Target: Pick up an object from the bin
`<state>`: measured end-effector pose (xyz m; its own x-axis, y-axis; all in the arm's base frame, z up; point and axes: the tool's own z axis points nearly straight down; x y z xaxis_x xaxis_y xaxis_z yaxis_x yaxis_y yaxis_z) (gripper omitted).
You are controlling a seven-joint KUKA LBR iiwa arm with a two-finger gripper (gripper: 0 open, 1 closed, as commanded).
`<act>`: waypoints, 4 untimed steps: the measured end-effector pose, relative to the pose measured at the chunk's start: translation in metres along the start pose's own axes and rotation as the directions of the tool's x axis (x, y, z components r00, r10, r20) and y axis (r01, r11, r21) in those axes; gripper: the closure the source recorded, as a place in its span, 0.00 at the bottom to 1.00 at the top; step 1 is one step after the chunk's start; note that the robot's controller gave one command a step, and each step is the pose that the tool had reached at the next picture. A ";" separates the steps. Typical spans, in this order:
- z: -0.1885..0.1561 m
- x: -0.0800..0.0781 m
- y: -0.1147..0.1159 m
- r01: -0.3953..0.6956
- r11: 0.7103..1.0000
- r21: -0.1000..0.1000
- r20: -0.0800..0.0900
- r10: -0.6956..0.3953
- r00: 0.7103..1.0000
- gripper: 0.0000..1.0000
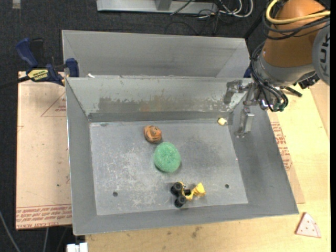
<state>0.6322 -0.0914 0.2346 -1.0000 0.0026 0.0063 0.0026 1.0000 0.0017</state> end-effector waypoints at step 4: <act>0.007 -0.005 0.038 -0.003 1.000 0.002 0.025 0.003 1.000 0.00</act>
Offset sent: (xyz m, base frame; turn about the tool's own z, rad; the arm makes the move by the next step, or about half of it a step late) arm -0.0026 0.0277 -0.1195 0.0098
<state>0.6373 -0.0536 0.2276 -0.9998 0.0057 -0.0189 0.0057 1.0000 -0.0008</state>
